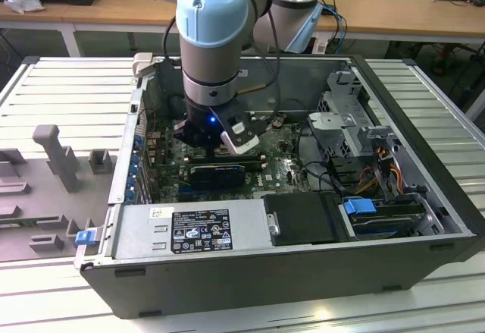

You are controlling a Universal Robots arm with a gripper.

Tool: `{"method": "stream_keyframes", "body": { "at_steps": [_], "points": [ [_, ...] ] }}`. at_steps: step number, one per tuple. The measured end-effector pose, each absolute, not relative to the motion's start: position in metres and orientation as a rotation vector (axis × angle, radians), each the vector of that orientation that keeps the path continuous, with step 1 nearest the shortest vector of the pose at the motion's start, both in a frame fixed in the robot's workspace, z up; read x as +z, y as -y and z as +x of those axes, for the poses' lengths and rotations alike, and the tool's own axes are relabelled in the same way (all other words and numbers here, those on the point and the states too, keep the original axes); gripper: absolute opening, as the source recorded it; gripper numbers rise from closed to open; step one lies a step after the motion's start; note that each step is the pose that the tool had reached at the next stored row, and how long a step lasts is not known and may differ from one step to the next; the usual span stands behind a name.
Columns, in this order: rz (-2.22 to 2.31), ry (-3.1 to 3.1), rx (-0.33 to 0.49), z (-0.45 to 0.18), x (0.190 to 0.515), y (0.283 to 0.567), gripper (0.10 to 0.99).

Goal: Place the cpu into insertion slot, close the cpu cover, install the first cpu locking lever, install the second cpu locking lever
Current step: 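Install the second cpu locking lever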

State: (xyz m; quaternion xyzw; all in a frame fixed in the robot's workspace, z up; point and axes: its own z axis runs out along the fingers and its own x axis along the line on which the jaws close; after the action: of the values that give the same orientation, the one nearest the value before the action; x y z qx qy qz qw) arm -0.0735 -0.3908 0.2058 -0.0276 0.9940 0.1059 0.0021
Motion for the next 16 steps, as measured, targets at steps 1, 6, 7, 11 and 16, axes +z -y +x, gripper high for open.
{"method": "stream_keyframes", "body": {
  "at_steps": [1,6,7,11,16],
  "points": [
    [-0.087,-3.118,0.337,-0.074,0.205,0.391,0.106],
    [-0.087,-3.113,0.374,-0.074,0.2,0.391,0.106],
    [-0.087,-3.113,0.378,-0.074,0.199,0.391,0.106],
    [-0.087,-3.108,0.41,-0.076,0.196,0.391,0.106],
    [-0.087,-3.108,0.411,-0.076,0.211,0.391,0.106]
  ]
}}
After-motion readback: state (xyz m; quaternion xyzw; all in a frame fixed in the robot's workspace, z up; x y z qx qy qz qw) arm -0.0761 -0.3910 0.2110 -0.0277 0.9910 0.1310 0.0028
